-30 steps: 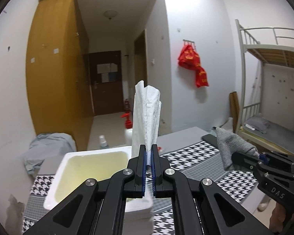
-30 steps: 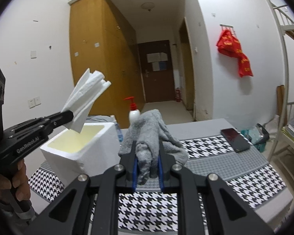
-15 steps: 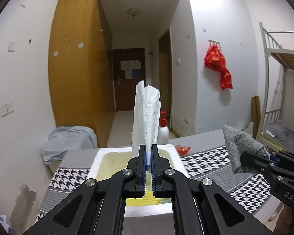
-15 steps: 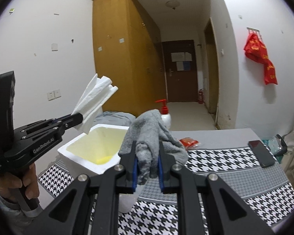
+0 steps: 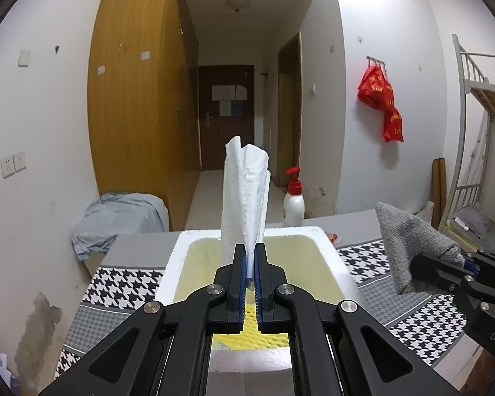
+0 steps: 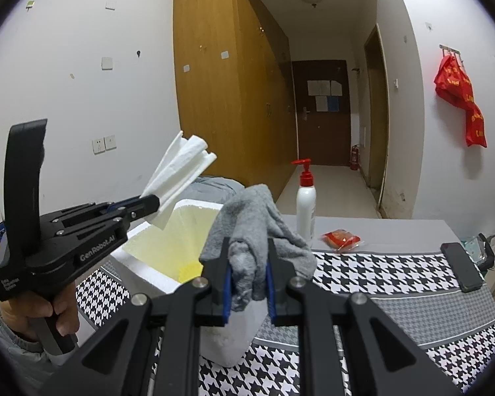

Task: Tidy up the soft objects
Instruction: 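Carry the white cloth and grey sock over the foam box with both tools, then open the left tool to drop the white cloth into the foam box, then lower the grey sock into the foam box and open the right tool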

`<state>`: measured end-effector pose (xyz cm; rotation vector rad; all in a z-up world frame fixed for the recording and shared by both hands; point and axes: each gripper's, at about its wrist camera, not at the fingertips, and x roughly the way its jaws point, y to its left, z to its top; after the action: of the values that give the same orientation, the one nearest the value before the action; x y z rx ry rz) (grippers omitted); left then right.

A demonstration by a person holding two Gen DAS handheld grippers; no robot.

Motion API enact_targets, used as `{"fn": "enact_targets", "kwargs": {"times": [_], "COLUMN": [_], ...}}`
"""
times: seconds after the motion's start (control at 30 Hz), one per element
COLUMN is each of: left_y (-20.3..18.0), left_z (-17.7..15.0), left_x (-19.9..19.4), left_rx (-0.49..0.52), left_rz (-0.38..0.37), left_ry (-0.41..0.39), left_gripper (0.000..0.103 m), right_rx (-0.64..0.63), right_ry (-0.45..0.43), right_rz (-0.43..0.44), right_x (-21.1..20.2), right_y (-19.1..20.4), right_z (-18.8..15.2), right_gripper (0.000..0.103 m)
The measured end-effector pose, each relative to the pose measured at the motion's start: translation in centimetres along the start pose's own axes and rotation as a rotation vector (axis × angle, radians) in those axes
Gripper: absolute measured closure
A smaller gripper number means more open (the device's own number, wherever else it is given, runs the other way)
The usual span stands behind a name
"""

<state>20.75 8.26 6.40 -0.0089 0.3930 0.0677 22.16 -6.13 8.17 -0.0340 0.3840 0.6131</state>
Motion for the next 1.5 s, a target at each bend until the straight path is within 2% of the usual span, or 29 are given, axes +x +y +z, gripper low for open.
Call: {"fn": "enact_targets", "kwargs": {"times": [0.1, 0.13, 0.2, 0.23, 0.27, 0.37, 0.43, 0.47, 0.53, 0.77, 1.5], "left_y": [0.2, 0.3, 0.5, 0.6, 0.8, 1.5, 1.7, 1.8, 2.0, 3.4, 7.3], "left_z": [-0.1, -0.2, -0.3, -0.4, -0.4, -0.3, -0.3, -0.3, -0.4, -0.5, -0.9], "left_x": [1.1, 1.3, 1.5, 1.5, 1.4, 0.8, 0.5, 0.2, -0.5, -1.4, -2.9], "left_rx": [0.003, 0.000, -0.005, -0.009, -0.021, -0.052, -0.049, -0.046, -0.045, -0.068, -0.105], "left_rz": [-0.006, -0.002, 0.000, -0.005, -0.005, 0.004, 0.005, 0.019, 0.038, 0.079, 0.178], "left_ry": [0.028, 0.034, 0.035, 0.032, 0.025, -0.001, -0.016, -0.029, -0.056, -0.073, -0.087], "left_gripper": [0.094, 0.087, 0.063, 0.039, 0.026, 0.017, 0.005, 0.002, 0.001, 0.001, 0.001], "right_rx": [0.002, 0.003, 0.001, 0.001, 0.001, 0.003, 0.008, 0.009, 0.008, 0.002, -0.032], "right_ry": [0.003, 0.004, 0.007, 0.010, 0.012, 0.014, 0.012, 0.013, 0.014, 0.008, -0.003], "right_rz": [0.003, 0.001, -0.005, -0.008, -0.009, -0.016, -0.019, -0.020, -0.021, -0.014, 0.076], "right_x": [0.3, 0.4, 0.5, 0.6, 0.7, 0.8, 0.8, 0.8, 0.8, 0.9, 3.5], "right_y": [-0.2, -0.3, -0.4, -0.4, -0.4, -0.2, -0.2, -0.2, 0.0, 0.5, 3.3], "right_z": [0.1, 0.1, 0.0, 0.0, 0.0, 0.0, 0.0, 0.1, 0.1, 0.4, 2.3], "right_gripper": [0.083, 0.083, 0.083, 0.083, 0.083, 0.083, 0.083, 0.083, 0.083, 0.083, 0.083]}}
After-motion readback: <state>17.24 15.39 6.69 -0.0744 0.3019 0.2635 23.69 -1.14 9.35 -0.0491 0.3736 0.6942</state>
